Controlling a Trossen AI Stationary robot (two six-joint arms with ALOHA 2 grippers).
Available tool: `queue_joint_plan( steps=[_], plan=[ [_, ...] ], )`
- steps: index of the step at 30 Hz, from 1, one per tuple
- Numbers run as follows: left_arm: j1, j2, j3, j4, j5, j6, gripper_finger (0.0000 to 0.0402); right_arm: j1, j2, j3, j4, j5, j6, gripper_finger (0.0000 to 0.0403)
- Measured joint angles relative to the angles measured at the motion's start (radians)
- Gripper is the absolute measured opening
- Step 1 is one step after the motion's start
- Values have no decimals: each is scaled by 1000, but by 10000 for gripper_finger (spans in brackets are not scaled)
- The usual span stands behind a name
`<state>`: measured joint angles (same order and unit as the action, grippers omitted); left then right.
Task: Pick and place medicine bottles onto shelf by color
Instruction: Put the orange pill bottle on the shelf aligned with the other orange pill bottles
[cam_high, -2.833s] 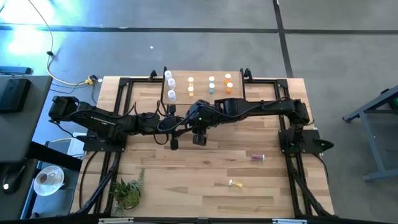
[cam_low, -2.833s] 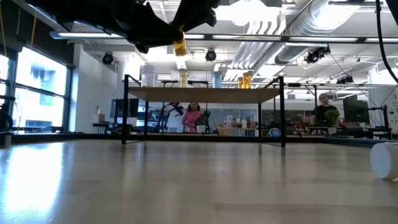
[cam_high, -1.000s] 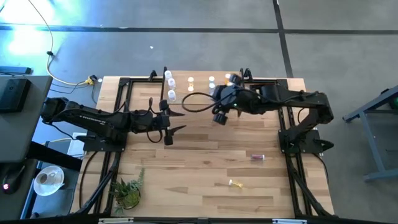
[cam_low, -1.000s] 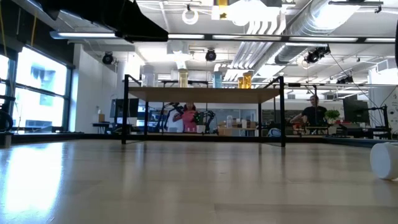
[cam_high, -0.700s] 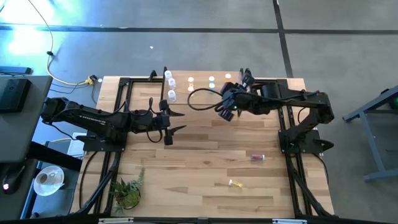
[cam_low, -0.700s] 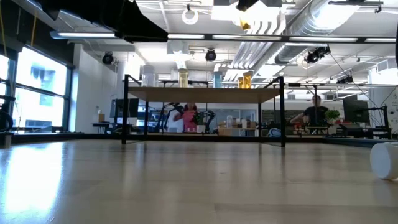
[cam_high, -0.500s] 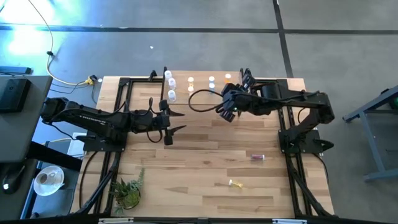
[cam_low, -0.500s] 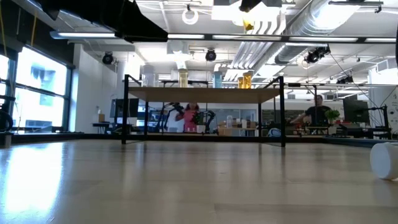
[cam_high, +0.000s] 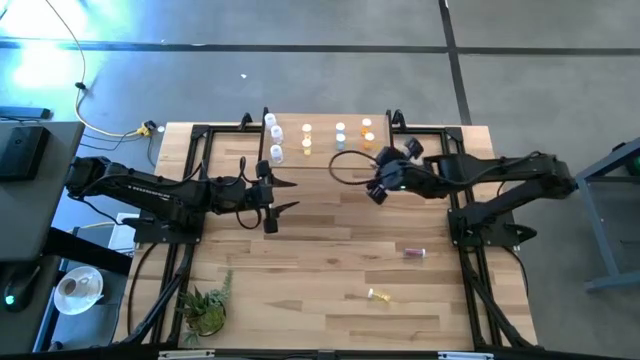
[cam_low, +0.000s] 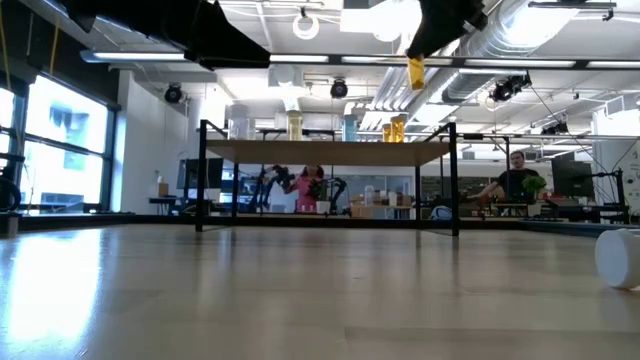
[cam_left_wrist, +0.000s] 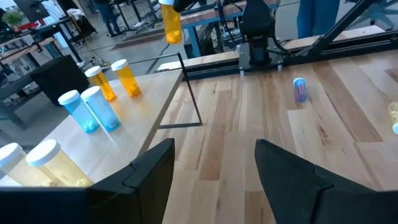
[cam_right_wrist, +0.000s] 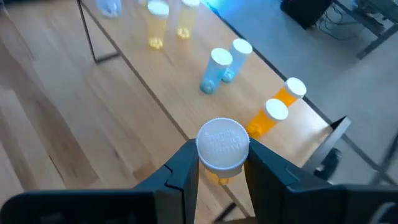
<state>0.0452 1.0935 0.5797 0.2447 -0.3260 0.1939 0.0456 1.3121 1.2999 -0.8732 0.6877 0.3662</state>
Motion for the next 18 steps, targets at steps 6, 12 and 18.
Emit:
queue_joint_plan(
  steps=[6,12,18],
  plan=[
    [0,0,0,1,0,-4,211,-25,-134,-208,245,2,-6,95],
    [0,0,0,5,0,-8,211,-116,-158,-337,409,-64,-4,95],
    [0,0,0,6,0,-11,211,-200,-120,-356,475,-169,-6,95]
  ],
)
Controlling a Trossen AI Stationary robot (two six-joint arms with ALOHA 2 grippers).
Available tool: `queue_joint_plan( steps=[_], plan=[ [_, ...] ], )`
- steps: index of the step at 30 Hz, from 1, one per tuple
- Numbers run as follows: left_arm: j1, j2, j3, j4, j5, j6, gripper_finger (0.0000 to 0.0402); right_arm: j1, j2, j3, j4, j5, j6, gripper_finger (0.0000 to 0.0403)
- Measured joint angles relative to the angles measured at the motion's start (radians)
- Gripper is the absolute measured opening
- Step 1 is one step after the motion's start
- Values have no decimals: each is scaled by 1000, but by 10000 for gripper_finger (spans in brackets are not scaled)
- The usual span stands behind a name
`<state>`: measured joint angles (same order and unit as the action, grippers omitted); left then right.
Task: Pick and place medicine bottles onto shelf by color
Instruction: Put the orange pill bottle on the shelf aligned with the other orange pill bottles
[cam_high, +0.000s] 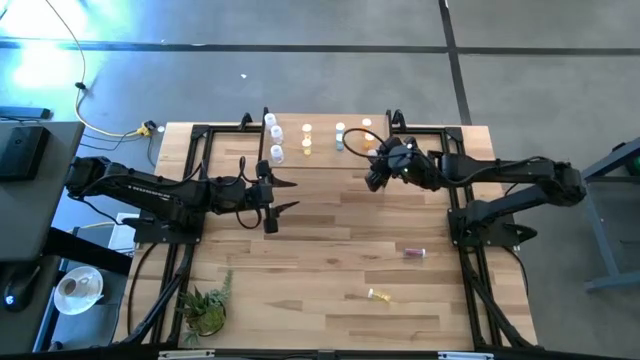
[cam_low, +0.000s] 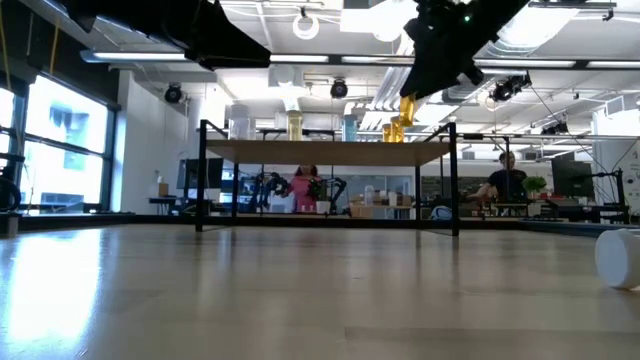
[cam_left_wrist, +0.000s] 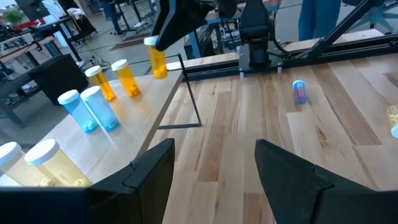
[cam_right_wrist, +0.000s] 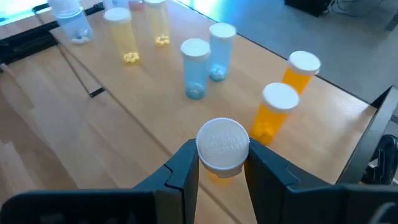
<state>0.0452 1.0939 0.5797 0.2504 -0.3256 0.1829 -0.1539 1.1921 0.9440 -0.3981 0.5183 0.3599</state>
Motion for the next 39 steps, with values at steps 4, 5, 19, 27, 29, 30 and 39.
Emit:
queue_joint_plan(
  steps=[4,5,19,27,29,30,39],
  plan=[
    [0,0,0,0,0,0,211,-33,16,0,1,-45,-1,95],
    [0,0,0,0,0,0,211,-40,19,0,2,-60,-1,95],
    [0,0,0,0,0,3,211,-82,59,0,3,-104,-28,95],
    [0,0,0,1,0,3,211,-95,59,1,0,-105,-25,95],
    [0,0,0,1,0,3,211,-95,59,1,0,-105,-25,95],
    [0,0,0,1,0,3,211,-95,59,1,0,-105,-24,95],
    [0,0,0,1,0,3,211,-95,59,1,0,-104,-10,154]
  ],
)
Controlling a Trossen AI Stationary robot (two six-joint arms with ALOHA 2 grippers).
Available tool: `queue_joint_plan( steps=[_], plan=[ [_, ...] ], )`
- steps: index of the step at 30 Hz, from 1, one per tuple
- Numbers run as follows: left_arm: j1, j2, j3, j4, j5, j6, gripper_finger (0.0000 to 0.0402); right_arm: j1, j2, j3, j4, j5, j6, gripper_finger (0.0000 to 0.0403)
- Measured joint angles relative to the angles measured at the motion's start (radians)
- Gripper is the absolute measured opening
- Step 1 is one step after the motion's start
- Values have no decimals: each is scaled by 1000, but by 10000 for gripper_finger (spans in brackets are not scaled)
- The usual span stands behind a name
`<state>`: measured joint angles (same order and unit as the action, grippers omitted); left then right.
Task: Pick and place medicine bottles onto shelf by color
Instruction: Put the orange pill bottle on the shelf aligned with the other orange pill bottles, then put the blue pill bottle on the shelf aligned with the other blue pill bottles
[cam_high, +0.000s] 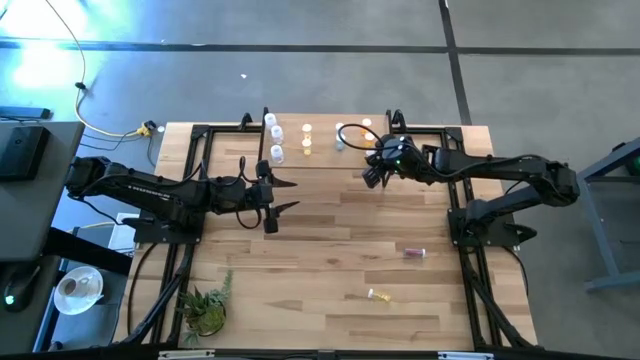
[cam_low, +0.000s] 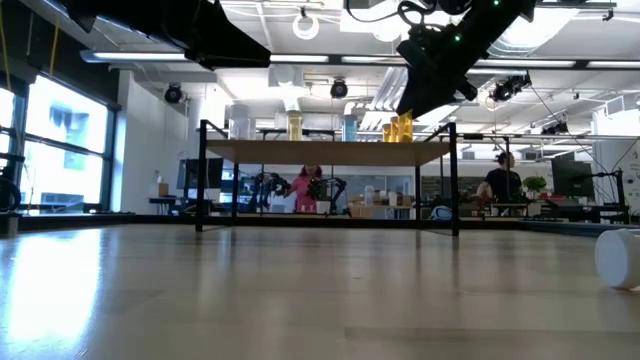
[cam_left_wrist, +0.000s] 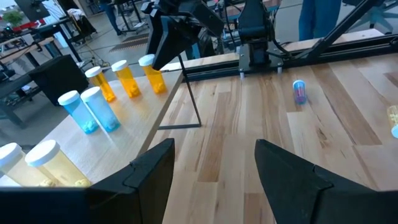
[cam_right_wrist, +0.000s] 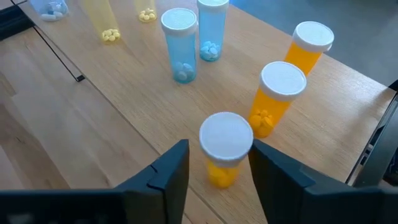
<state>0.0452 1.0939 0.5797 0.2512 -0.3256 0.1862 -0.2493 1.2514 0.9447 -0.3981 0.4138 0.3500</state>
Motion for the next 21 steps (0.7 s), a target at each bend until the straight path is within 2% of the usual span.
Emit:
queue_joint_plan(
  steps=[4,11,21],
  plan=[
    [0,0,0,0,0,0,211,0,0,0,5,0,0,169],
    [0,0,0,0,0,0,211,0,-3,2,5,1,-10,172],
    [0,0,0,-9,0,-23,211,9,-4,136,-173,0,12,172]
  ],
)
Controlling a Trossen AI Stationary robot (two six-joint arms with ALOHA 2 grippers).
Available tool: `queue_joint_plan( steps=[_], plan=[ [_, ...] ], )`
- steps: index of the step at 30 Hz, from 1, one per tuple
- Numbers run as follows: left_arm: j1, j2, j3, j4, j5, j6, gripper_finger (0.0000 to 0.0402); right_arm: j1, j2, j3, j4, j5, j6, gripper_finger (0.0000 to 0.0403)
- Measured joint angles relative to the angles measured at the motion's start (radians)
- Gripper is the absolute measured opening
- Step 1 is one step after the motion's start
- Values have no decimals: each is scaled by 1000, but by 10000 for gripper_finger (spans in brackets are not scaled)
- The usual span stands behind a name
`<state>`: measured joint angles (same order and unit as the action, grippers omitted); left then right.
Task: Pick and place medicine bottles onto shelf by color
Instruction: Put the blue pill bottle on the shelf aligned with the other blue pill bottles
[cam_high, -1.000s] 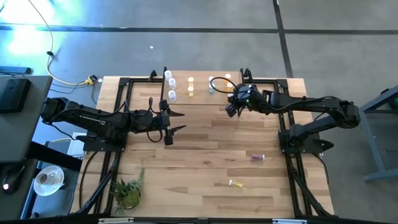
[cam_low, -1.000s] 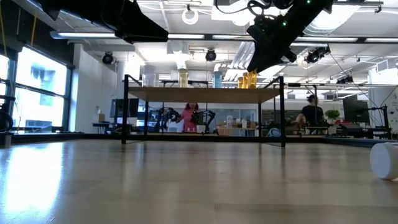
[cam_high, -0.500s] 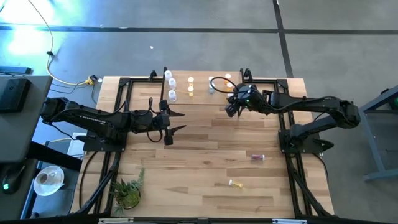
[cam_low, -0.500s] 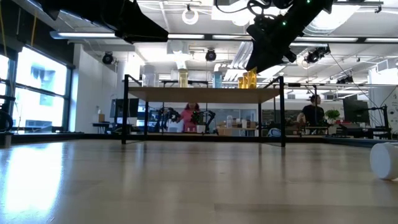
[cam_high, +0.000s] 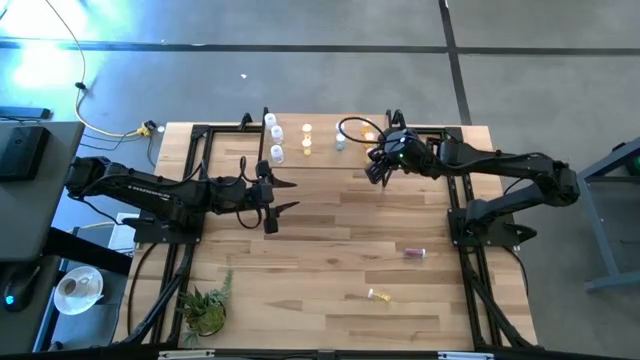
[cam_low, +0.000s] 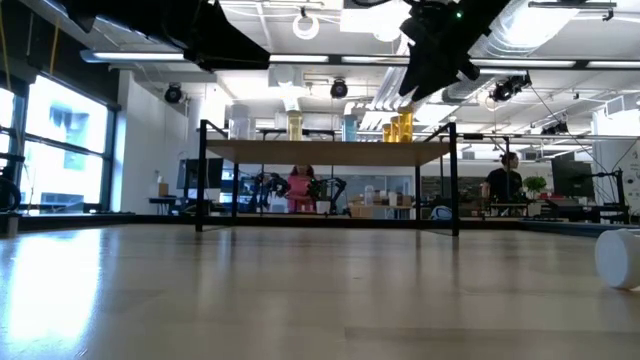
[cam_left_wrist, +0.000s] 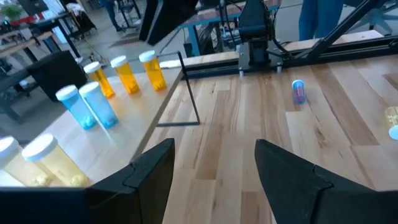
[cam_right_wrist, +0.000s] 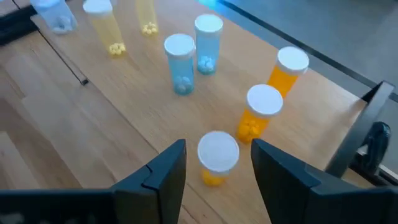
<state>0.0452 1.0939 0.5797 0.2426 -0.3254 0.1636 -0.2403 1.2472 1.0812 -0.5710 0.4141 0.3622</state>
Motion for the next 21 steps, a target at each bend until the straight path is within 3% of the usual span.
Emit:
queue_joint_plan(
  steps=[10,21],
  plan=[
    [0,0,0,-46,0,-33,211,130,0,40,-122,-3,56,172],
    [0,0,0,-47,0,-33,211,326,0,40,-310,-5,282,173]
  ],
)
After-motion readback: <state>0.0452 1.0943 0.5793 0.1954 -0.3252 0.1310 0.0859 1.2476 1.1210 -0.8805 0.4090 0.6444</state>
